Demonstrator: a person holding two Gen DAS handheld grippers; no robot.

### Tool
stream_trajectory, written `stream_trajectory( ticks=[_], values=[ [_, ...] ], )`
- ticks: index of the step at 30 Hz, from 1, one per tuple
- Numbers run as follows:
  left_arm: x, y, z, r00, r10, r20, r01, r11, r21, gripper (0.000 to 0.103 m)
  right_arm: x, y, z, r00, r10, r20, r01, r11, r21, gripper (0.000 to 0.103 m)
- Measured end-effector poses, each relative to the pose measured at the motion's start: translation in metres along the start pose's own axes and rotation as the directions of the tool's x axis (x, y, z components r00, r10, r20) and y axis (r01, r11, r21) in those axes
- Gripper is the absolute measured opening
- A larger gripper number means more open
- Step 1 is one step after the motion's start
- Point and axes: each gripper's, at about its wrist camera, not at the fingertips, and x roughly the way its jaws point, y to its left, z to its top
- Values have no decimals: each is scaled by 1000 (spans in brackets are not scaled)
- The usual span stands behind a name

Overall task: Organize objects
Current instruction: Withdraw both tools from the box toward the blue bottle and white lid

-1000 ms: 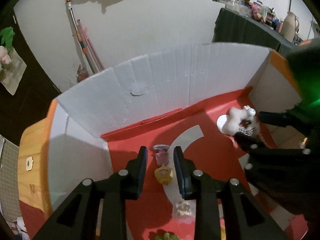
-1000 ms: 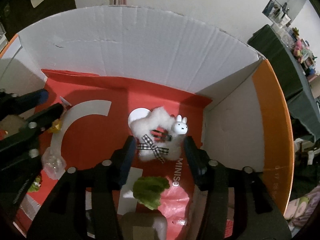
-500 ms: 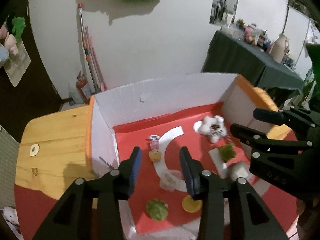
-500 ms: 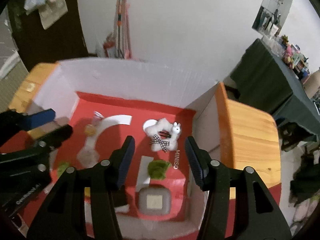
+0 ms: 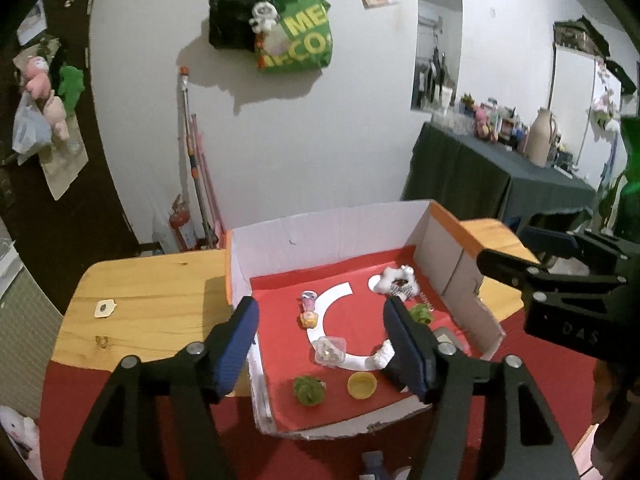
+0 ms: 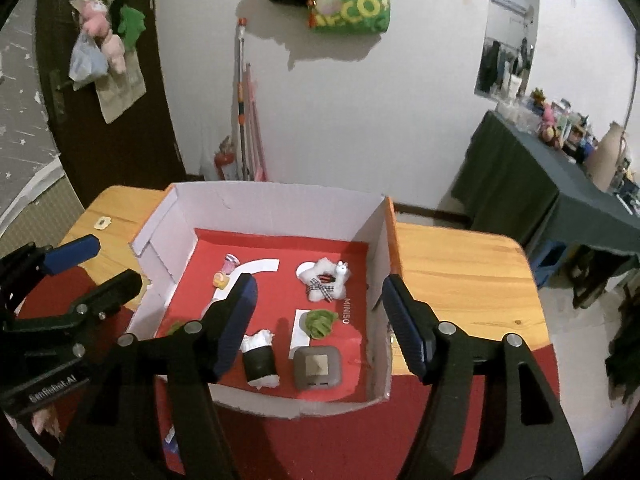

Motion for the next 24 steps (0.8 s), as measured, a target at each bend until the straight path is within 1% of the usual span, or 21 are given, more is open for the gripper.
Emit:
stream_trajectory(
  ticks=[2,4,5,7,9,10,12,14,15,16,18,20,22,24],
  values=[
    [-11,3,-3,1000,-6,27,6,1000,-17,69,-11,1,-7,999,7,38,-7,1000,-8,72],
    [-21,6,-9,998,-9,61,11,999,-39,73,-20,2,-13,998,8,61,-7,1000,-11,72],
    [-23,6,-11,998,-4,70,7,999,-42,76,-25,3,-16,997,11,75,-10,1000,-13,72],
    [-32,4,-19,995,12,98,-9,999,-38,76,-37,5,-25,994,34,100,-33,999,-12,73],
    [-41,3,-28,992,18,126,-13,999,-40,81,-47,6,-36,991,51,125,-50,999,-12,76],
    [-44,4,-33,991,17,135,-10,999,-48,82,-53,7,-41,989,55,140,-54,998,-11,77],
    [-49,5,-44,989,8,146,2,998,-68,84,-63,7,-53,984,64,168,-64,998,-2,82],
    [-54,4,-54,987,14,158,-2,997,-72,85,-70,7,-65,980,70,188,-72,997,8,82],
    [-56,3,-59,986,23,165,-11,998,-68,88,-72,7,-72,979,64,193,-67,998,12,83],
    [-57,1,-65,985,29,170,-19,998,-60,90,-74,8,-77,979,58,196,-62,998,11,84],
    [-59,-2,-76,984,30,173,-22,999,-50,91,-76,10,-90,978,46,202,-49,999,10,91],
    [-58,-4,-86,986,26,165,-18,999,-48,92,-74,10,-105,979,36,203,-41,999,22,92],
    [-55,-3,-97,989,12,148,-4,998,-56,93,-67,8,-114,982,28,184,-36,999,41,92],
    [-49,-2,-108,991,6,132,2,998,-64,93,-55,6,-127,986,3,168,-13,998,59,92]
  ],
)
